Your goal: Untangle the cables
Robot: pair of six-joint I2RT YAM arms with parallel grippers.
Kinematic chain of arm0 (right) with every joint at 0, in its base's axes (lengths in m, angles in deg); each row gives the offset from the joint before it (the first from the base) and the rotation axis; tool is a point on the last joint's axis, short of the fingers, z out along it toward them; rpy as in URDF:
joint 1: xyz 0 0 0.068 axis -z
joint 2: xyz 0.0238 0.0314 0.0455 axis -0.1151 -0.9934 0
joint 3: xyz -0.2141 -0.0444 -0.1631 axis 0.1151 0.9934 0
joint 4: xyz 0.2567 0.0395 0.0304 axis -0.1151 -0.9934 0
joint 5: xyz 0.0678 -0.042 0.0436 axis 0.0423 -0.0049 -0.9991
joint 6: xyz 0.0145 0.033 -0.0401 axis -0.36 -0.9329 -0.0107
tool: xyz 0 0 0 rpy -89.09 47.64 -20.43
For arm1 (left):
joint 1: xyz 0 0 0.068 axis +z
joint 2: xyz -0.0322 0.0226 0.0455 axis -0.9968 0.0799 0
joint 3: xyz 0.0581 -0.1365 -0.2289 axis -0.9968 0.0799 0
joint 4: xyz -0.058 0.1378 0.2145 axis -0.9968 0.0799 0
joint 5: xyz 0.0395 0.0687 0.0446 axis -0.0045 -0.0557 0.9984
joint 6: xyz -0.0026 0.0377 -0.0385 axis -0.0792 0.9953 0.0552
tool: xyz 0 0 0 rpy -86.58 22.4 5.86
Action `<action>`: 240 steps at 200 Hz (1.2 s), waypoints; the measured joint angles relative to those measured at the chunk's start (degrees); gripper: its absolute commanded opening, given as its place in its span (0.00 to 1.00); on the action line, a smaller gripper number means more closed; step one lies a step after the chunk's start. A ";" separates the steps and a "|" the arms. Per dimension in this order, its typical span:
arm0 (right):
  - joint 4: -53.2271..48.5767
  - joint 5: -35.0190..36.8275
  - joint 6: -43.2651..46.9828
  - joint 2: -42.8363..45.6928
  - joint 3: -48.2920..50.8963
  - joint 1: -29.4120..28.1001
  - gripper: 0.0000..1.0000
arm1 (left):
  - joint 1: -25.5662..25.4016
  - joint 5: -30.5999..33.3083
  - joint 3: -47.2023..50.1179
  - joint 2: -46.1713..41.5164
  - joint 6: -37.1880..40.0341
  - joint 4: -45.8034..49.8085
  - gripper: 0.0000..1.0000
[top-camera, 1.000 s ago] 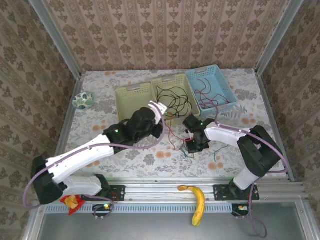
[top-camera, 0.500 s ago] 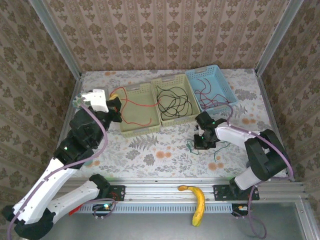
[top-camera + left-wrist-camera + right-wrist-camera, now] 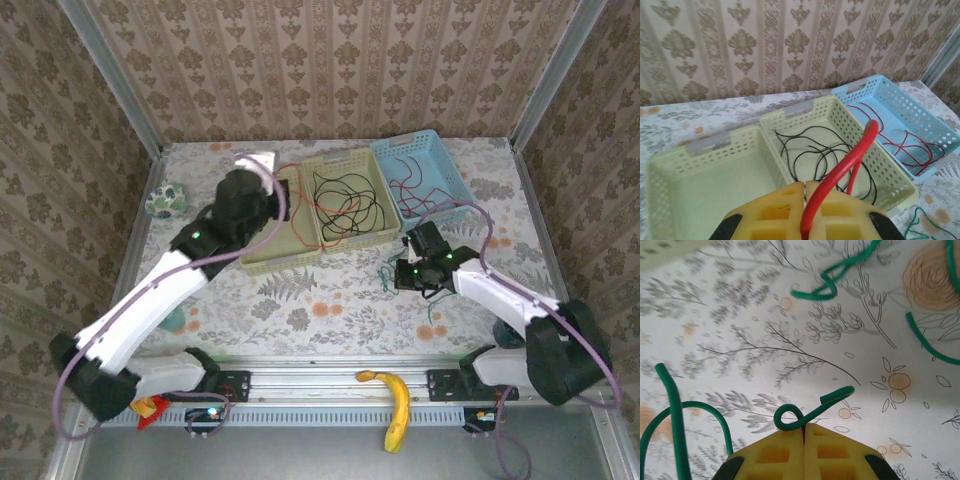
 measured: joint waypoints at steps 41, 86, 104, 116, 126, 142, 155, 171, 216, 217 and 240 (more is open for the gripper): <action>0.46 2.60 -0.90 10.58 2.16 0.00 0.00 | -1.55 -4.52 -16.17 20.20 -0.33 -3.93 0.00; -1.84 7.17 -0.44 19.08 2.99 0.59 0.00 | -2.12 -9.66 -40.28 44.83 -1.31 -7.82 0.00; -3.50 9.09 -0.26 20.94 2.99 0.76 0.00 | -2.01 -11.17 -51.10 54.71 -1.88 -8.48 0.00; -4.55 10.10 -0.07 22.21 2.99 0.87 0.00 | -2.01 -12.22 -61.20 62.49 -2.36 -7.69 0.04; -5.01 10.54 -0.02 23.23 2.99 0.90 0.00 | -2.01 -12.81 -70.58 68.81 -2.97 -5.31 0.40; -5.60 11.15 0.15 24.79 3.02 0.90 0.00 | -2.01 -13.81 -84.21 78.18 -4.15 -2.51 0.97; -5.79 11.39 0.20 25.77 2.99 0.90 0.00 | -1.92 -13.90 -87.38 81.15 -5.46 -0.79 1.00; -5.86 11.41 0.46 26.45 2.99 0.90 0.00 | -1.81 -13.49 -84.08 80.72 -7.06 0.28 1.00; -5.73 11.28 1.03 26.56 2.99 0.90 0.00 | -0.92 -8.44 -61.35 67.98 -6.82 -0.57 1.00; -5.68 11.28 1.05 26.53 2.99 0.90 0.00 | -0.92 -8.28 -60.98 67.65 -6.82 -0.57 1.00; -3.87 10.75 1.81 24.33 2.89 0.15 0.00 | -0.92 -1.99 -45.72 54.66 -7.08 -2.67 1.00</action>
